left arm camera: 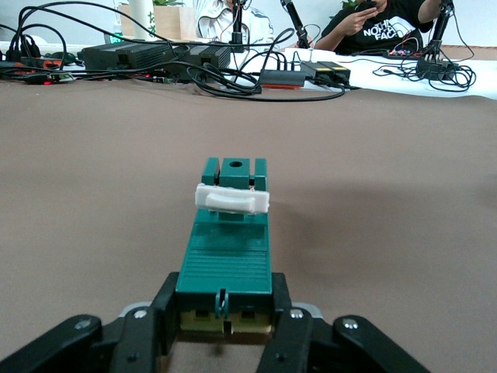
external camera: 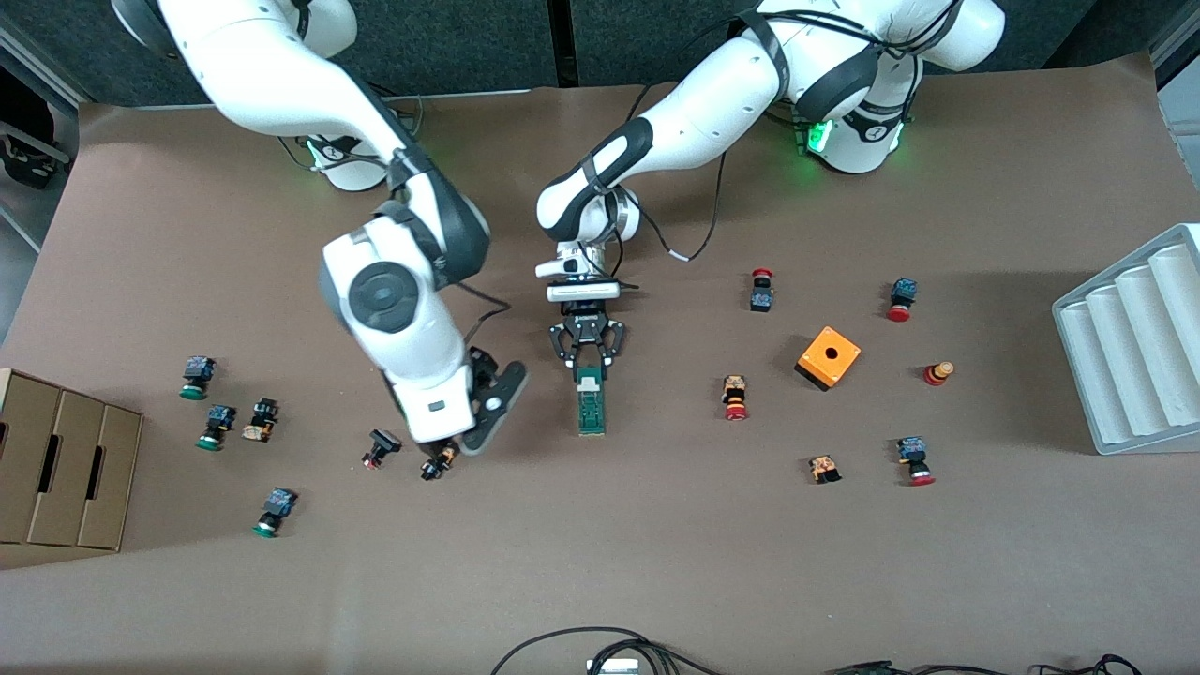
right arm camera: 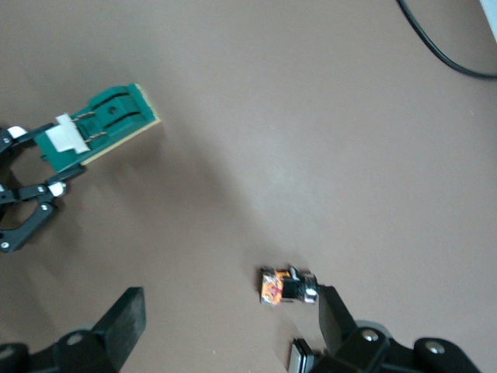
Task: Close load switch with both arms
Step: 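Bring the right gripper over the switch's white lever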
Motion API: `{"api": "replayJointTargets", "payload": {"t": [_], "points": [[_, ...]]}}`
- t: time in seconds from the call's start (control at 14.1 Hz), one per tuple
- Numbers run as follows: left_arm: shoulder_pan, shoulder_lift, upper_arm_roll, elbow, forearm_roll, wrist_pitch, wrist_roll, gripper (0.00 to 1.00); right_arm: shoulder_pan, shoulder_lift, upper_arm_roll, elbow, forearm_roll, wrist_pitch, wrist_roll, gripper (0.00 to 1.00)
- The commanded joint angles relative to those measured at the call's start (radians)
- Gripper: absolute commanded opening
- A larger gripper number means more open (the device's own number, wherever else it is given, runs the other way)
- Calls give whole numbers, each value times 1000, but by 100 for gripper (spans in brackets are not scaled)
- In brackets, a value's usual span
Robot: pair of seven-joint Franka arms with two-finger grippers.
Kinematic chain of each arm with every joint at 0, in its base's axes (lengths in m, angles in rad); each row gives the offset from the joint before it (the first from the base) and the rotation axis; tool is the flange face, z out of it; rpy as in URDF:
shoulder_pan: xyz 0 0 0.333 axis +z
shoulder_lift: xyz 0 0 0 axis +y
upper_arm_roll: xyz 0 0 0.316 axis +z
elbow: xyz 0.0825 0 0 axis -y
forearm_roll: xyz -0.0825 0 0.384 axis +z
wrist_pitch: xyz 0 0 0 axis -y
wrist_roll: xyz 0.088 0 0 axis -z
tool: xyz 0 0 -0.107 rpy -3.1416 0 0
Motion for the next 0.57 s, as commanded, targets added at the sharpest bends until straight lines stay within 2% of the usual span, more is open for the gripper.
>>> {"api": "replayJointTargets", "payload": {"t": [0.0, 0.28, 0.5], "points": [[-20, 18, 7, 16, 14, 6, -35, 36, 24, 25, -5, 9, -26, 34, -2, 99], [-20, 18, 7, 16, 14, 6, -35, 36, 64, 64, -5, 9, -27, 70, -22, 99], [-20, 18, 7, 16, 14, 6, -35, 36, 99, 89, -5, 9, -27, 97, -109, 99]]}}
